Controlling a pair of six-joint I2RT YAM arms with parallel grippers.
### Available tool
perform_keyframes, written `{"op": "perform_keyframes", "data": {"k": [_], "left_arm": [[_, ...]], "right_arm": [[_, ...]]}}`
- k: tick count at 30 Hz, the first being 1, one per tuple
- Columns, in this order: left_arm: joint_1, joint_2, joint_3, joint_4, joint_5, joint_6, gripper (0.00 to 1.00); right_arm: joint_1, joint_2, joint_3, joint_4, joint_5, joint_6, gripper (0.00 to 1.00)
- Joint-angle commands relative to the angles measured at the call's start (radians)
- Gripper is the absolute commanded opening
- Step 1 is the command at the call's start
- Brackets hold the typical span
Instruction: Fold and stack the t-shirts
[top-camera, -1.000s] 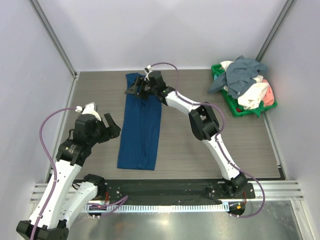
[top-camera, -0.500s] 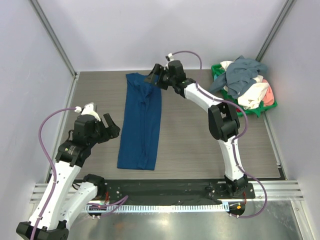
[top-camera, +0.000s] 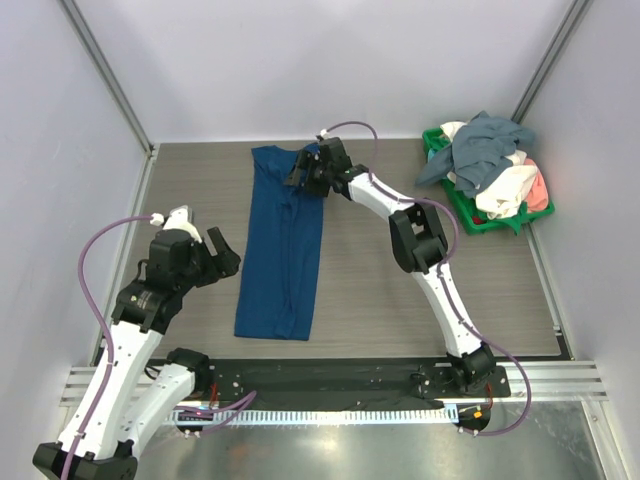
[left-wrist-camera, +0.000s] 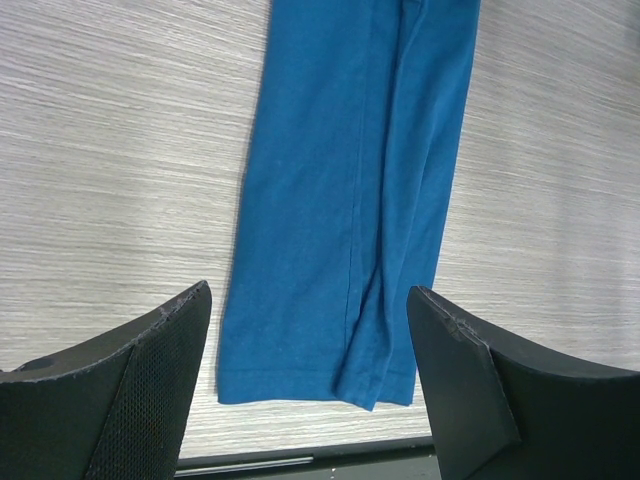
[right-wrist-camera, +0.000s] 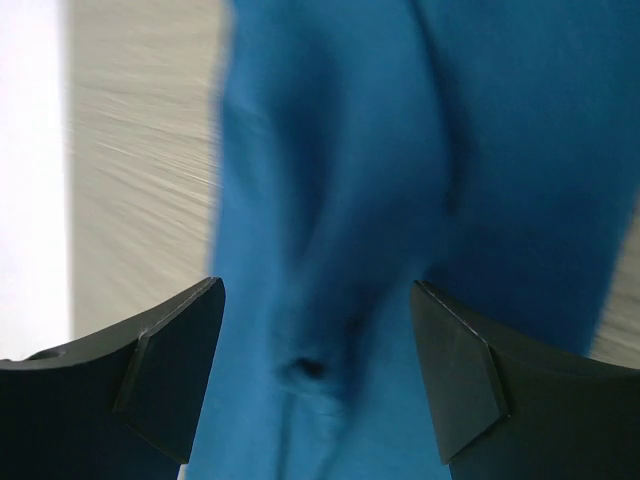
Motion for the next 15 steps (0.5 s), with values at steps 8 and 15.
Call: {"op": "perform_keyframes", "data": {"k": [8, 15], "left_arm": [[-0.002, -0.001, -0.002, 0.031, 0.019, 0.016, 0.80], [-0.001, -0.004, -0.002, 0.031, 0.016, 0.018, 0.80]], "right_arm": [[0.064, 0.015, 0.090, 0.000, 0.006, -0.007, 0.80], [0.115, 0.024, 0.076, 0.050, -0.055, 0.049, 0.81]]}}
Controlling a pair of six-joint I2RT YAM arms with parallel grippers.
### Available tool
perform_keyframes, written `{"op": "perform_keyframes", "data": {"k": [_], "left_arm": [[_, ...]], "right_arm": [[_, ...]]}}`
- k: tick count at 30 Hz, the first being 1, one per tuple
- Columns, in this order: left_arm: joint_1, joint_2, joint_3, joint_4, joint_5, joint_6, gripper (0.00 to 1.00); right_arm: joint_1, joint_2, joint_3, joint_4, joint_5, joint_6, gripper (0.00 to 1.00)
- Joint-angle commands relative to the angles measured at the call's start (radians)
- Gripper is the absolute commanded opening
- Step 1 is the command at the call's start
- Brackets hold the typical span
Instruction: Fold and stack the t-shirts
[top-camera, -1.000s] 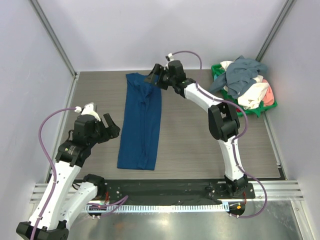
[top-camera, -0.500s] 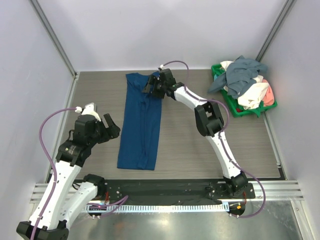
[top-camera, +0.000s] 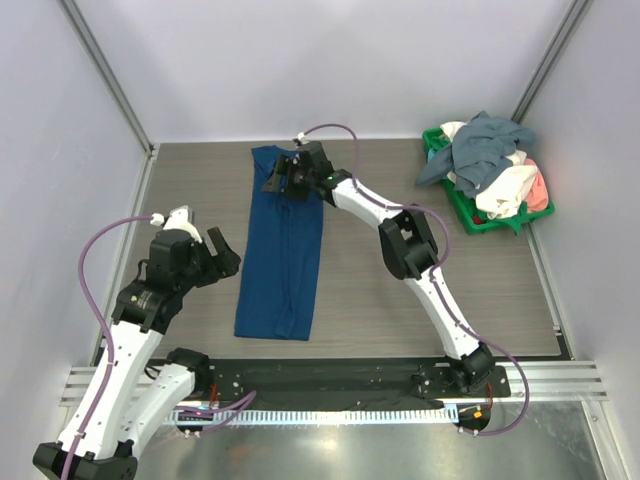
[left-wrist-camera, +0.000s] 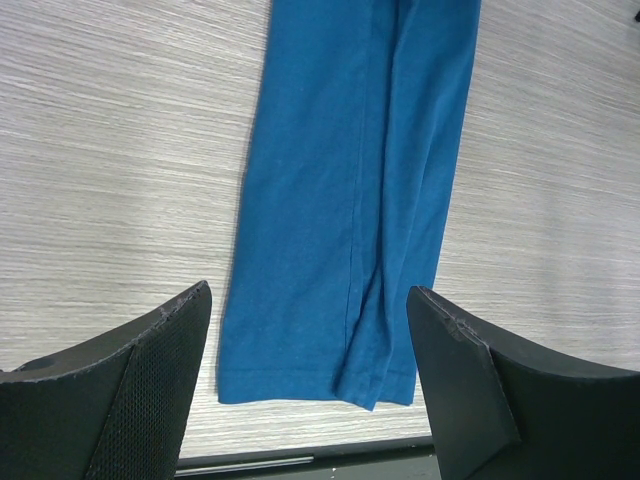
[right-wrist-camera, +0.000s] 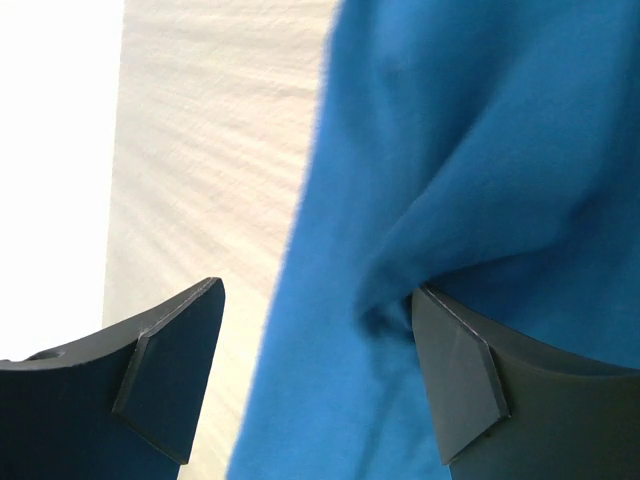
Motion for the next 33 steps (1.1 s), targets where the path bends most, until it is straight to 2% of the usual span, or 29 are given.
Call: {"op": "perform_keyframes", "data": {"k": [1, 8, 10, 11, 12, 13, 14, 15, 20, 24, 28, 33], "left_arm": [[-0.001, -0.008, 0.000, 0.030, 0.014, 0.018, 0.80], [-0.002, -0.013, -0.002, 0.028, 0.006, 0.016, 0.80], [-0.001, -0.016, 0.000, 0.026, 0.000, 0.015, 0.80], [-0.001, -0.014, 0.000, 0.026, -0.002, 0.015, 0.80], [-0.001, -0.016, 0.000, 0.025, -0.006, 0.015, 0.80], [-0.002, -0.014, -0.002, 0.026, -0.011, 0.015, 0.80], [-0.001, -0.013, 0.001, 0.023, -0.014, 0.013, 0.80], [-0.002, -0.008, 0.000, 0.022, -0.015, 0.013, 0.80], [-0.001, 0.027, -0.002, 0.022, -0.046, -0.005, 0.78], [-0.007, 0.129, 0.000, 0.004, -0.078, -0.066, 0.78], [-0.010, 0.223, -0.100, 0.098, -0.013, -0.161, 0.77], [-0.012, 0.344, -0.235, 0.321, -0.012, -0.227, 0.77]], "right_arm": [[0.031, -0.009, 0.010, 0.078, -0.054, 0.033, 0.81], [0.064, -0.023, -0.033, 0.147, -0.198, 0.062, 0.81], [0.067, -0.031, -0.042, 0.224, -0.308, 0.088, 0.81], [0.066, -0.032, -0.030, 0.218, -0.326, 0.068, 0.82], [0.067, -0.037, -0.007, 0.110, -0.326, 0.038, 0.84], [0.067, -0.053, 0.034, 0.039, -0.267, -0.010, 0.85], [0.064, -0.070, 0.048, -0.106, -0.213, -0.101, 0.87], [0.060, -0.095, 0.044, -0.153, -0.162, -0.145, 0.87], [-0.004, -0.378, -0.311, -0.160, 0.040, -0.208, 0.88], [-0.044, -0.509, -0.521, -0.166, 0.140, -0.208, 0.88], [-0.075, -0.541, -0.650, -0.169, 0.168, -0.213, 0.88], [-0.100, -0.477, -0.624, -0.166, 0.151, -0.240, 0.87]]}}
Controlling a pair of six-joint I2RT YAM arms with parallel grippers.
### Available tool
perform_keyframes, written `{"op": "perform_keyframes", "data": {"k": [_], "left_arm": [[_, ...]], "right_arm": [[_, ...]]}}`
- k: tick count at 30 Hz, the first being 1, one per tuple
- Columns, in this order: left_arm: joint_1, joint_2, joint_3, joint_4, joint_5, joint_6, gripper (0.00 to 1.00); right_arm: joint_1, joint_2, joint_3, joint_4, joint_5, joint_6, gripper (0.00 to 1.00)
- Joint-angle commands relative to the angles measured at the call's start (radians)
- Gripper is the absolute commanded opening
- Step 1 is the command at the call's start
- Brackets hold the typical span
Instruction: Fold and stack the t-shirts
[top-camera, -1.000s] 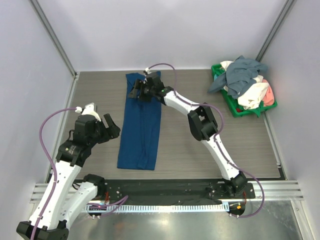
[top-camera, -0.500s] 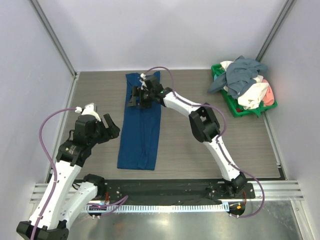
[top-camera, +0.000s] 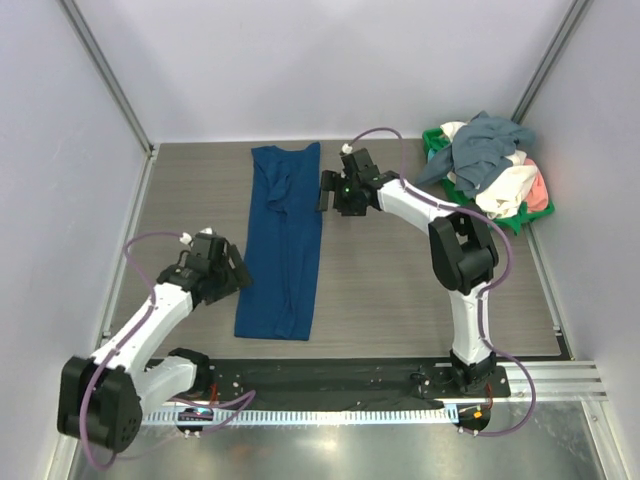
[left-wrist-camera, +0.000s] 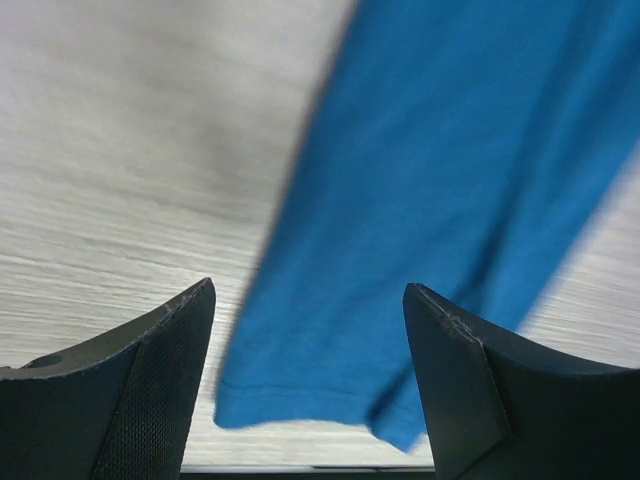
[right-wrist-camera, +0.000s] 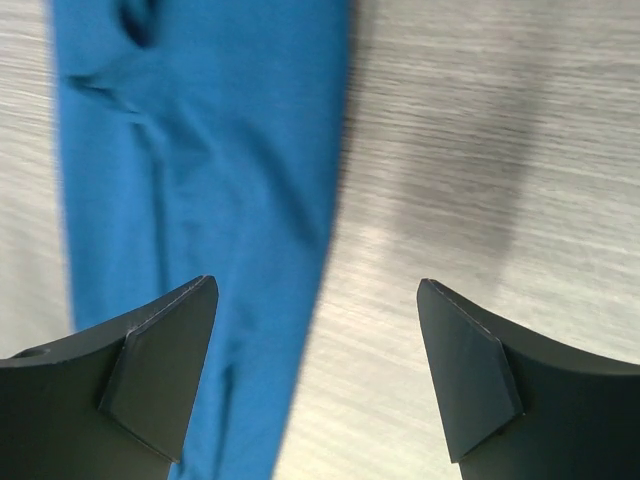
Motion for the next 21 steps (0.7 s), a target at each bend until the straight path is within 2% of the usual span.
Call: {"op": "perform_keyframes", "data": {"k": [1, 3, 9, 12, 13, 15, 16, 19, 21], "left_arm": [[-0.004, 0.066, -0.059, 0.203, 0.011, -0.075, 0.77], [-0.004, 0.121, -0.072, 0.290, 0.021, -0.078, 0.77], [-0.002, 0.318, -0.012, 0.366, 0.038, -0.075, 0.73], [-0.004, 0.384, 0.014, 0.390, 0.040, -0.069, 0.72], [-0.002, 0.401, 0.020, 0.401, 0.044, -0.068, 0.72], [-0.002, 0.462, 0.057, 0.432, 0.072, -0.059, 0.72], [-0.002, 0.485, 0.077, 0.435, 0.075, -0.055, 0.71], [-0.004, 0.562, 0.154, 0.435, 0.132, -0.045, 0.68], [-0.002, 0.576, 0.177, 0.432, 0.151, -0.045, 0.68]], "right_arm": [[-0.004, 0.071, 0.047, 0.006, 0.010, -0.044, 0.87], [-0.017, 0.115, 0.097, 0.019, -0.006, -0.060, 0.86], [-0.064, 0.336, 0.365, 0.029, -0.059, -0.058, 0.84], [-0.075, 0.457, 0.503, 0.027, -0.090, -0.044, 0.71], [-0.078, 0.488, 0.573, 0.027, -0.098, -0.037, 0.56], [-0.092, 0.586, 0.649, 0.027, -0.114, -0.003, 0.42], [-0.096, 0.620, 0.727, 0.025, -0.116, 0.009, 0.28], [-0.122, 0.703, 0.853, 0.027, -0.076, 0.055, 0.15], [-0.138, 0.715, 0.873, 0.080, -0.050, 0.068, 0.16]]}}
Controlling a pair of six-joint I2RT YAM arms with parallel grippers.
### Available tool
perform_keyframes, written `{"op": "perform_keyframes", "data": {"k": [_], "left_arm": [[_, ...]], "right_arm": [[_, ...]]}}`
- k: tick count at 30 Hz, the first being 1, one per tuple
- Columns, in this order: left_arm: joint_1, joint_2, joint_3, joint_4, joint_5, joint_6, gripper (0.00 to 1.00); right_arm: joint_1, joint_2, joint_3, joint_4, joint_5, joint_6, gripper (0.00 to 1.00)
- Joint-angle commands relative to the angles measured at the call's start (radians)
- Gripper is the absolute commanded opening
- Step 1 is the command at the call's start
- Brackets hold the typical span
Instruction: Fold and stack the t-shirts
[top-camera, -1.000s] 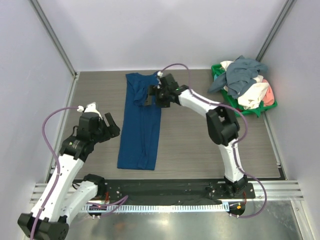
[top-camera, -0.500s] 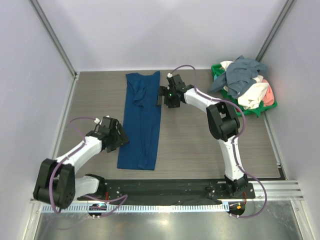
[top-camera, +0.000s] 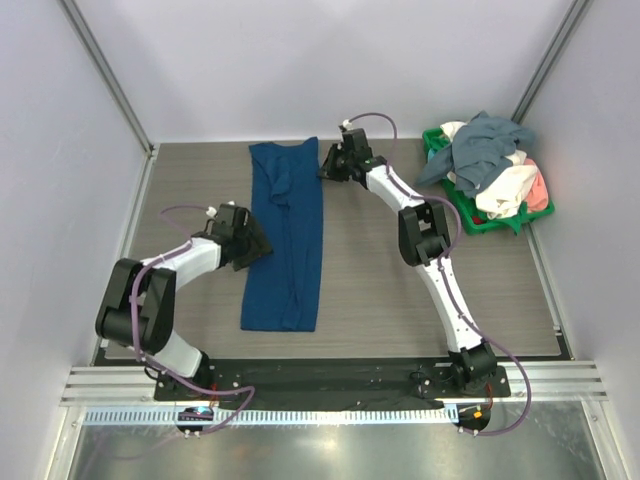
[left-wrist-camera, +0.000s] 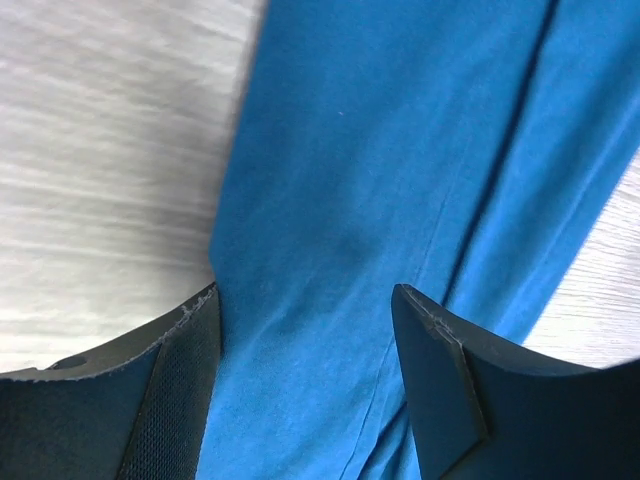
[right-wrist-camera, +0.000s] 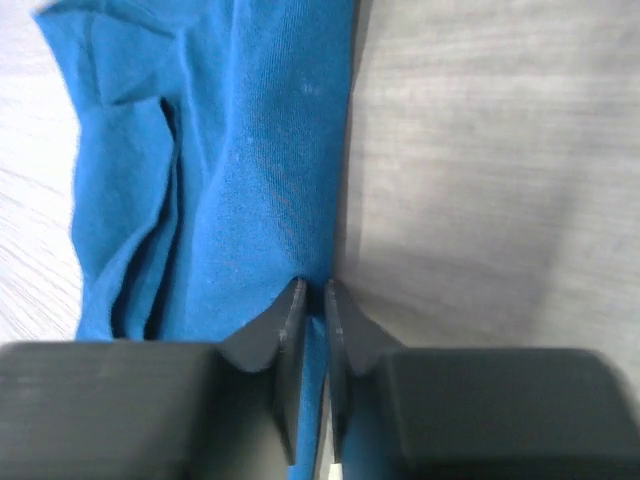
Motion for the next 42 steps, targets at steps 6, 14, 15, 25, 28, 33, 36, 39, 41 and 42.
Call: {"op": "perform_keyframes", "data": {"k": [6, 14, 15, 25, 28, 33, 36, 39, 41, 42], "left_arm": [[-0.005, -0.129, 0.016, -0.070, 0.034, 0.010, 0.70], [-0.023, -0.453, -0.148, -0.189, -0.002, -0.041, 0.74], [-0.026, -0.478, -0.199, -0.193, -0.004, -0.060, 0.74], [-0.072, -0.598, -0.395, -0.216, -0.061, -0.163, 0.71], [-0.084, -0.638, -0.422, -0.229, -0.064, -0.177, 0.71], [-0.109, -0.684, -0.475, -0.248, -0.053, -0.200, 0.69], [-0.135, -0.705, -0.491, -0.279, -0.059, -0.225, 0.67], [-0.152, -0.740, -0.511, -0.295, -0.062, -0.251, 0.66], [-0.161, -0.765, -0.514, -0.308, -0.065, -0.257, 0.66], [-0.166, -0.773, -0.517, -0.324, -0.068, -0.257, 0.66]], "right_arm": [[-0.041, -0.053, -0.008, 0.101, -0.035, -0.004, 0.80], [-0.040, -0.573, -0.735, 0.175, 0.095, 0.013, 0.88], [-0.038, -0.660, -0.810, 0.175, 0.111, 0.068, 0.88], [0.227, -1.100, -1.609, 0.206, 0.187, 0.255, 0.81], [0.333, -1.180, -1.749, 0.253, 0.192, 0.330, 0.78], [0.474, -1.263, -1.877, 0.290, 0.220, 0.481, 0.71], [0.552, -1.286, -1.917, 0.362, 0.221, 0.550, 0.68], [0.603, -1.235, -1.909, 0.420, 0.220, 0.571, 0.66], [0.611, -1.170, -1.911, 0.489, 0.185, 0.579, 0.61], [0.611, -1.146, -1.918, 0.520, 0.169, 0.596, 0.60]]}}
